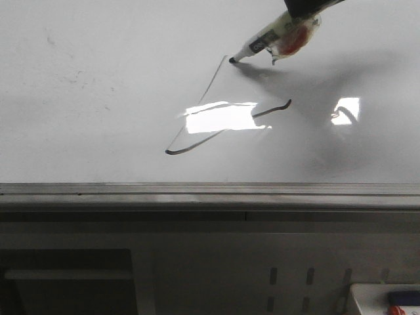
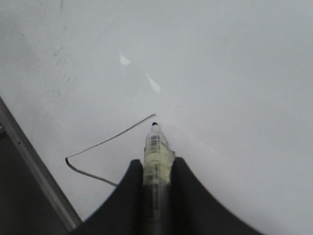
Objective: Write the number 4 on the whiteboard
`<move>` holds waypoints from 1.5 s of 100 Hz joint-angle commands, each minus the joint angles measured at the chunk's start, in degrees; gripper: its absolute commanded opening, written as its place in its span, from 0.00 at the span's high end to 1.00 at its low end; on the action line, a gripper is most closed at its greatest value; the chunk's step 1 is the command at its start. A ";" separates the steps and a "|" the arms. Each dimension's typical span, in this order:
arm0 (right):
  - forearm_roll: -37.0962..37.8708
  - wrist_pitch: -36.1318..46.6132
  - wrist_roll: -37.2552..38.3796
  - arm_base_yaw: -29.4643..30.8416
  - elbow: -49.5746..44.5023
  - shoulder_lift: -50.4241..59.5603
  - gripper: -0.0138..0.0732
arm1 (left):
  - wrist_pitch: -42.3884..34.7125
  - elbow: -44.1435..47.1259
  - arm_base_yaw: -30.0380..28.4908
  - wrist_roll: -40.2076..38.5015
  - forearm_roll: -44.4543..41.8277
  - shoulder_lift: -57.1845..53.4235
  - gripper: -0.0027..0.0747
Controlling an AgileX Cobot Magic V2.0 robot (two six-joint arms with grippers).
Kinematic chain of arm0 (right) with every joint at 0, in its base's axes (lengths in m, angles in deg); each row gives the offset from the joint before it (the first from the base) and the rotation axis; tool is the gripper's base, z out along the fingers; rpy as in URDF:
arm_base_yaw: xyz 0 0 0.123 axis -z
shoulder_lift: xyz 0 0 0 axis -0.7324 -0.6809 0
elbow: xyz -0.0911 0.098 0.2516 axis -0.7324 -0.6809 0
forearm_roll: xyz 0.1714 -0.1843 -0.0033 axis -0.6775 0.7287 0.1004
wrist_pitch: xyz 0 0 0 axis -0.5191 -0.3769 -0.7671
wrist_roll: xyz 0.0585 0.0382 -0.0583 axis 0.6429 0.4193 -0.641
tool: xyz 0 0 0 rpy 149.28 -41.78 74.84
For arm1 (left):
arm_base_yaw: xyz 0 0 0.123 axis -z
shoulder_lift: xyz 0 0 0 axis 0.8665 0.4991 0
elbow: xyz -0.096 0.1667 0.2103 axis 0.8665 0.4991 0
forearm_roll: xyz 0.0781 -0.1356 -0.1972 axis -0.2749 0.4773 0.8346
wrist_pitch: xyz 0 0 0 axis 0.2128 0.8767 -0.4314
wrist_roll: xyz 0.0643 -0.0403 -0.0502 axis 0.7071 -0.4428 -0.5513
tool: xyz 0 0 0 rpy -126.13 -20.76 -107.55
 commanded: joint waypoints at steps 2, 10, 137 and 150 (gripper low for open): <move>-1.03 4.27 -0.32 -0.02 1.94 0.20 0.91 | -3.10 -1.68 -0.08 -0.55 1.19 -0.07 0.99; -1.03 4.14 -0.32 -0.02 1.94 -0.10 0.91 | -3.10 -1.68 -0.08 -0.55 1.19 -0.07 0.99; -1.01 -3.30 2.22 -4.39 -5.35 0.91 0.91 | -2.83 -1.68 -0.08 -0.55 1.19 -0.07 0.99; -1.13 -14.29 2.22 -6.18 3.43 4.79 0.92 | -1.21 -2.41 -0.08 -0.55 2.16 -0.17 0.99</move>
